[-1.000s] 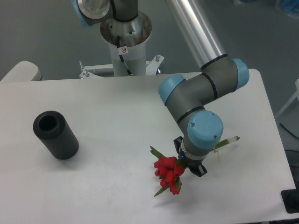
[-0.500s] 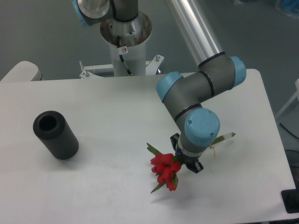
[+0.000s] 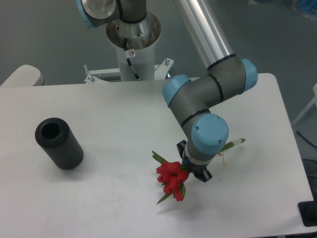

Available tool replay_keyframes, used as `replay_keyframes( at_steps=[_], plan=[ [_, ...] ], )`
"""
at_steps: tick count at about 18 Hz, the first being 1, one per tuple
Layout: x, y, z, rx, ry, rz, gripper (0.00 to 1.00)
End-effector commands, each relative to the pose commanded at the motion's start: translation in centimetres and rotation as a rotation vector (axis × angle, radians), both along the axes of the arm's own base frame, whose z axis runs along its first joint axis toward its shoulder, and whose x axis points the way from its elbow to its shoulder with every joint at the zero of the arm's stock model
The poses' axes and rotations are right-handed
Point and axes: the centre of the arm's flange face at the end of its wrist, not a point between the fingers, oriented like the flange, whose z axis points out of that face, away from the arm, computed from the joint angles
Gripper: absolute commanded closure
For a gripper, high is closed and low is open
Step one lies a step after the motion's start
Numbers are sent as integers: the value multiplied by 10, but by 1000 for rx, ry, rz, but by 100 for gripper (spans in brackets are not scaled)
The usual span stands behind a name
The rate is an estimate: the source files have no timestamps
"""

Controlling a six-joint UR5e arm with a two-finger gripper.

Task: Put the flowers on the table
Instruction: 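Carry the held tulips toward the black vase and lower them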

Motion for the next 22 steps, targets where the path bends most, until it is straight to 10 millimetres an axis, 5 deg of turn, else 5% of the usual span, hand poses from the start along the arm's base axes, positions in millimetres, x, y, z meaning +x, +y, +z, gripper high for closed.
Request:
replay_keyframes(
  at_steps=[5,14,19,22],
  plan=[
    [54,5,-7,-37,-13,108,92],
    [119,-31,-23,-38,1,224,87],
    [158,-11,-28,-47,8,213,76],
    [164,-12,-34,-60,3,208,68]
  ],
)
